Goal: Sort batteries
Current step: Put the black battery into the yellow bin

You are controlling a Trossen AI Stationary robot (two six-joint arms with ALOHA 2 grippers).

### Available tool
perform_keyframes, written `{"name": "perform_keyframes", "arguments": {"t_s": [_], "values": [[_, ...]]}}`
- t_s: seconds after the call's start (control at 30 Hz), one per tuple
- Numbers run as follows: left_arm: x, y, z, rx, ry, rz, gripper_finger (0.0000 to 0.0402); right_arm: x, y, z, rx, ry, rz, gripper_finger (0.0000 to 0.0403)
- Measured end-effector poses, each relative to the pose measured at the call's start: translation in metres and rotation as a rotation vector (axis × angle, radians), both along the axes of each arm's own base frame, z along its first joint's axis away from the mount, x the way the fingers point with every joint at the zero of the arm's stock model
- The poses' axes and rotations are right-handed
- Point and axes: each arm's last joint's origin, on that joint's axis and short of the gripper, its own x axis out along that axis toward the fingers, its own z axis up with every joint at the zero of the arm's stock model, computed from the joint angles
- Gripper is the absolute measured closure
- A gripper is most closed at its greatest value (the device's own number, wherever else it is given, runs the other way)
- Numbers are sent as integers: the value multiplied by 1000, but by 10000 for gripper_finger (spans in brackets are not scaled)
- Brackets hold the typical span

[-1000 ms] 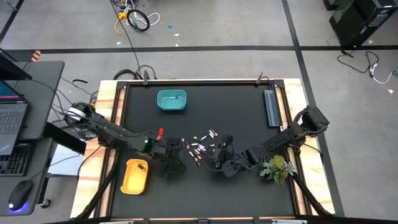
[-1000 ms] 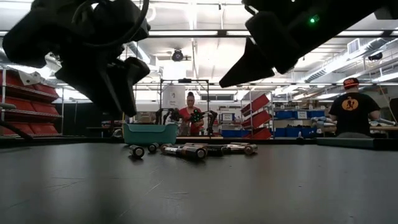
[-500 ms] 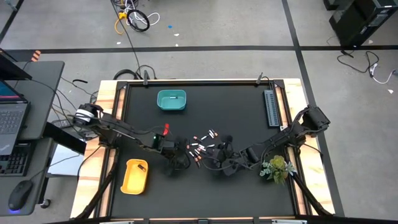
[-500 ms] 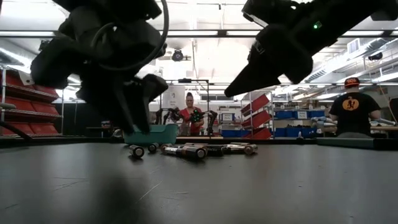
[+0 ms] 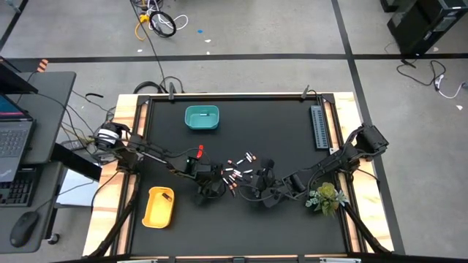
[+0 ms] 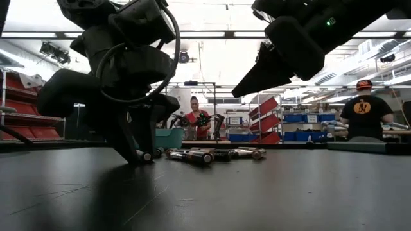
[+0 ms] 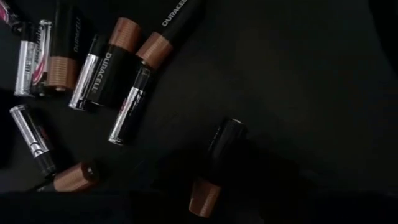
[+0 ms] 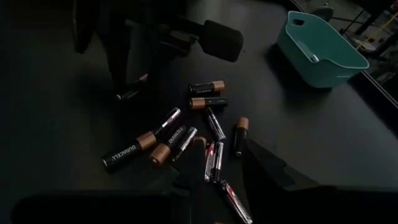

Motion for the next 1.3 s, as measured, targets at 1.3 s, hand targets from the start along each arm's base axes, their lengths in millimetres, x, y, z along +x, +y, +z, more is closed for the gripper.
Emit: {"name": "perform_keyframes", "arguments": {"t_s": [1.3], "values": [[-158, -52, 101, -203, 96, 449, 352, -22, 10, -11, -27, -161, -227, 311]]}}
